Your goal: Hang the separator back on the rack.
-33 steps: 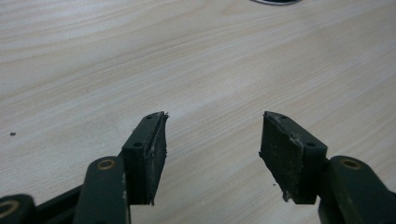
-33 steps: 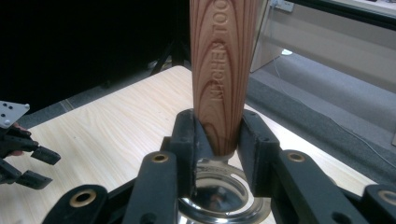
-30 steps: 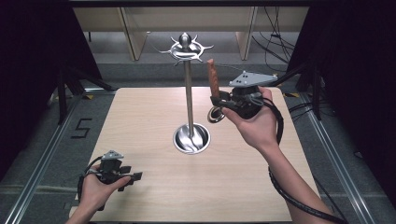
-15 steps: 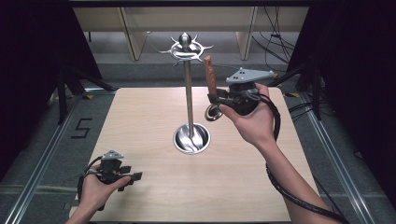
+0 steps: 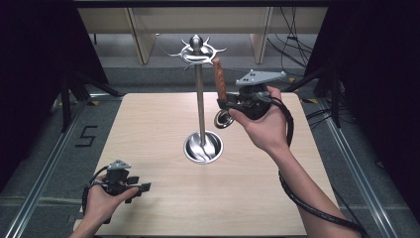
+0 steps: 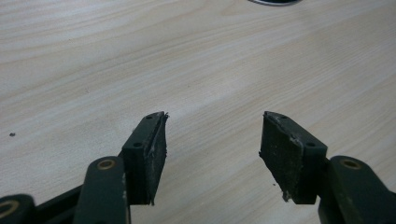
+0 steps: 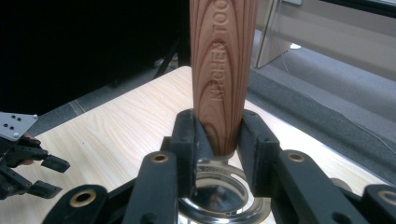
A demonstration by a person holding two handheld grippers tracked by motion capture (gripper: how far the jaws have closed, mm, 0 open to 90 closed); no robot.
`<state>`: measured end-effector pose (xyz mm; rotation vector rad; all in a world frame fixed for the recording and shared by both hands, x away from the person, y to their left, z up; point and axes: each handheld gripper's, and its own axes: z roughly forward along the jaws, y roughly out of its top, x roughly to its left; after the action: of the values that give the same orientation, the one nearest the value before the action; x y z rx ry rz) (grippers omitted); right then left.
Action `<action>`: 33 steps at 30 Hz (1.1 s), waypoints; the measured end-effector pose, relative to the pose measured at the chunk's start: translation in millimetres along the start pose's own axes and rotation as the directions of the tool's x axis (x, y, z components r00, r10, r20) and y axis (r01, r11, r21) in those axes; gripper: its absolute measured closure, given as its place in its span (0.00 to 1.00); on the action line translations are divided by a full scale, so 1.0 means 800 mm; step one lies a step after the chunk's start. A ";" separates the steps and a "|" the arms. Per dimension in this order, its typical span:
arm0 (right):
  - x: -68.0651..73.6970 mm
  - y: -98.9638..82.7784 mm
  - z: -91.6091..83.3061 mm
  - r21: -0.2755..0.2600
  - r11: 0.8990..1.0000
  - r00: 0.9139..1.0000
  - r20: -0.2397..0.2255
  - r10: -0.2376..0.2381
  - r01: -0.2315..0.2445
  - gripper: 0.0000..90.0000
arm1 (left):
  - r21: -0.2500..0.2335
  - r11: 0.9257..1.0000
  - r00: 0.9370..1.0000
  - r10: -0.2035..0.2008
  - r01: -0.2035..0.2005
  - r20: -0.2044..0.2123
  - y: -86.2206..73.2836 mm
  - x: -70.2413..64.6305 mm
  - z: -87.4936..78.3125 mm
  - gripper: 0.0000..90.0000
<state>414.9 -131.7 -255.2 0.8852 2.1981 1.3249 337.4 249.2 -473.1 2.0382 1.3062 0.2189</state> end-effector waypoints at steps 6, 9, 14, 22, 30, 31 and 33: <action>-0.002 0.002 0.003 0.013 1.000 1.000 -0.010 0.009 -0.009 0.78 | 0.005 1.000 1.000 0.001 -0.001 0.004 0.000 0.000 0.001 0.45; -0.001 0.003 0.005 0.023 1.000 1.000 -0.011 0.018 -0.018 0.78 | 0.004 1.000 1.000 0.001 -0.001 0.005 0.000 0.000 0.001 0.45; -0.001 0.006 0.008 0.035 0.999 0.999 -0.014 0.040 -0.039 0.78 | 0.007 1.000 1.000 0.002 -0.002 0.003 0.000 0.000 0.001 0.45; -0.003 0.010 0.014 0.034 0.999 0.999 -0.005 0.040 -0.040 0.78 | 0.003 1.000 1.000 0.000 0.000 0.011 0.000 -0.001 0.001 0.45; 0.000 0.011 0.026 0.050 0.997 0.998 -0.012 0.059 -0.058 0.78 | 0.003 1.000 1.000 -0.001 0.001 0.012 0.000 -0.001 0.001 0.45; 0.000 0.010 0.028 0.048 0.997 0.998 -0.005 0.055 -0.055 0.78 | 0.002 1.000 1.000 0.000 0.000 0.013 0.000 -0.001 0.001 0.45; -0.001 0.009 0.030 0.052 0.997 0.999 -0.012 0.053 -0.053 0.78 | 0.002 1.000 1.000 0.000 0.000 0.015 0.000 -0.001 0.001 0.45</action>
<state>432.6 -114.8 -259.9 0.9627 2.2433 1.3067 337.5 248.3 -473.5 2.0375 1.2975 0.2016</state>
